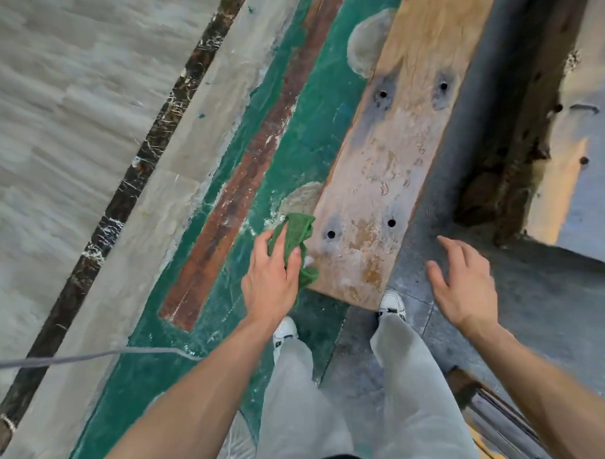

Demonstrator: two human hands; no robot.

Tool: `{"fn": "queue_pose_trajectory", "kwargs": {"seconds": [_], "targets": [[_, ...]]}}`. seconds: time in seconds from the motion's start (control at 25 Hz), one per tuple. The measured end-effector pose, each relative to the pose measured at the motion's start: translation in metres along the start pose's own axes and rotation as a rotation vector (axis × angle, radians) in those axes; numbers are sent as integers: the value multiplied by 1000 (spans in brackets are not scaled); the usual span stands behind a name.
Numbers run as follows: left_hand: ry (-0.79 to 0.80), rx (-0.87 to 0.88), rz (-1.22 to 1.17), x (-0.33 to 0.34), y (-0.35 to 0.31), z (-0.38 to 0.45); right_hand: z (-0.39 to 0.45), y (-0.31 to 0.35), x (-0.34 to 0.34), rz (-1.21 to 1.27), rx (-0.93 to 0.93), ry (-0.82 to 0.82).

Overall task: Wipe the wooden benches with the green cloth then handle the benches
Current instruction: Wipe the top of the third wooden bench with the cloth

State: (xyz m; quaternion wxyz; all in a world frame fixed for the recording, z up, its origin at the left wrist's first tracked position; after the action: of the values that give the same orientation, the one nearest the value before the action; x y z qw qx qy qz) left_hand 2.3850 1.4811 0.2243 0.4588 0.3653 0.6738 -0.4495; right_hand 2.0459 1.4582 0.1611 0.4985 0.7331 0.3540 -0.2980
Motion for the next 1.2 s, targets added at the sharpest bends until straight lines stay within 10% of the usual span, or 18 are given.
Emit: {"fn": "queue_pose_trajectory", "kwargs": {"seconds": [0.36,0.6,0.8,1.04,1.2], "targets": [[258,260,-24,217,50,104,-10,-77,186,-16,322,-136],[151,486,274,358,67,112,65,-117,315,-40,242,-113],[122,1031,477,376,79,65,104,-137,294,169,94,-265],[69,572,475,412,-35,140,122,-161,270,375,189,-256],[248,1162,508,465,-85,26,137,-183,232,464,284,-476]]}}
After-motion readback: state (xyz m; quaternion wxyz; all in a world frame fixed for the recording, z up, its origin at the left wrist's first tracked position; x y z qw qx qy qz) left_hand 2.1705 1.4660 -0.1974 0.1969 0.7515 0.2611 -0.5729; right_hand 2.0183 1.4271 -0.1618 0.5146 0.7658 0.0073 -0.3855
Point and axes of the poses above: each hand's wrist, its own z-axis towards the middle knuckle, its own x-axis out of the palm, y = z × x, the point moved 10 cm from there along z, towards the middle knuckle, and after that the axes turned 3 degrees about z, right-handed, at the moved point
